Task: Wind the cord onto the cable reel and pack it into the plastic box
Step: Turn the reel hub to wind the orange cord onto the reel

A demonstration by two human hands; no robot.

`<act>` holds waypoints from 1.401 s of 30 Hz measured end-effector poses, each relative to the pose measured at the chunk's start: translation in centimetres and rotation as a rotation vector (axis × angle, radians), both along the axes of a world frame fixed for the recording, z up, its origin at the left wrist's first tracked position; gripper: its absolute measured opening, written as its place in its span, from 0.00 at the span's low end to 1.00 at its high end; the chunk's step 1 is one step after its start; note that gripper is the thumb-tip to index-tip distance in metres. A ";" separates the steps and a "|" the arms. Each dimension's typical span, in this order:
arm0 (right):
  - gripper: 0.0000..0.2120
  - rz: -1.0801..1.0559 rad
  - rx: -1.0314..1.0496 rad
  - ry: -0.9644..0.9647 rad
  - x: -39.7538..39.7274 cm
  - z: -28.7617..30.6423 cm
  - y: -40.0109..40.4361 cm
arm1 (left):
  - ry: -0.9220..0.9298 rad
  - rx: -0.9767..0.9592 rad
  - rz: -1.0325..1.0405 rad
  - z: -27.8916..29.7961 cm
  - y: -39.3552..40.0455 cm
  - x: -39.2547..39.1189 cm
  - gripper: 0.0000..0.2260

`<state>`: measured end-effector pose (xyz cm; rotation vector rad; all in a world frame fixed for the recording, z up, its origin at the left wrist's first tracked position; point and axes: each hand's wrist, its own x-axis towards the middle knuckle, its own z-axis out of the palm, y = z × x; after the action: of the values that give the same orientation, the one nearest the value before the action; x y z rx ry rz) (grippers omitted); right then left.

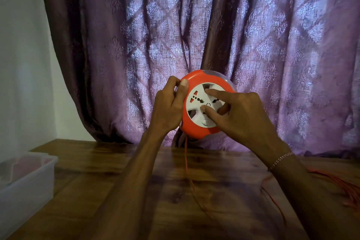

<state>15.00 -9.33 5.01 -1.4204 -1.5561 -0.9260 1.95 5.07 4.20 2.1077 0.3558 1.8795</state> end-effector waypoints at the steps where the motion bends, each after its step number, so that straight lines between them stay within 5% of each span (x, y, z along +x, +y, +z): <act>1: 0.21 0.004 -0.008 -0.011 0.1 0.1 0.0 | -0.001 -0.002 -0.001 0.0 0.0 0.0 0.13; 6: 0.10 0.012 -0.019 -0.181 0.5 0.5 -0.1 | -0.005 -0.022 -0.014 -0.1 -0.2 0.0 0.15; 12: 0.27 -0.105 -0.191 -0.385 0.4 0.2 0.3 | -0.029 -0.018 -0.037 0.1 -0.5 -0.2 0.15; 15: 0.25 -0.181 -0.141 -0.427 0.2 0.0 0.3 | -0.013 -0.012 -0.025 0.1 -0.5 -0.2 0.14; 28: 0.32 -0.279 0.049 -0.077 -1.0 -0.5 0.3 | 0.000 -0.014 -0.028 0.1 -0.7 0.0 0.13; 35: 0.26 -0.239 0.097 -0.191 -0.6 0.0 -0.2 | 0.003 -0.019 -0.031 0.0 -0.6 0.0 0.13; 39: 0.07 -0.112 0.058 -0.339 0.1 0.6 -0.4 | -0.009 -0.031 -0.035 0.0 -0.4 0.0 0.14; 42: 0.19 -0.044 -0.110 -0.392 0.4 0.7 -0.2 | -0.005 -0.023 -0.018 0.0 -0.2 0.0 0.13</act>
<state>15.39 -9.58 5.68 -1.4113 -1.8925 -1.2167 1.92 4.85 4.21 2.0845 0.3546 1.8612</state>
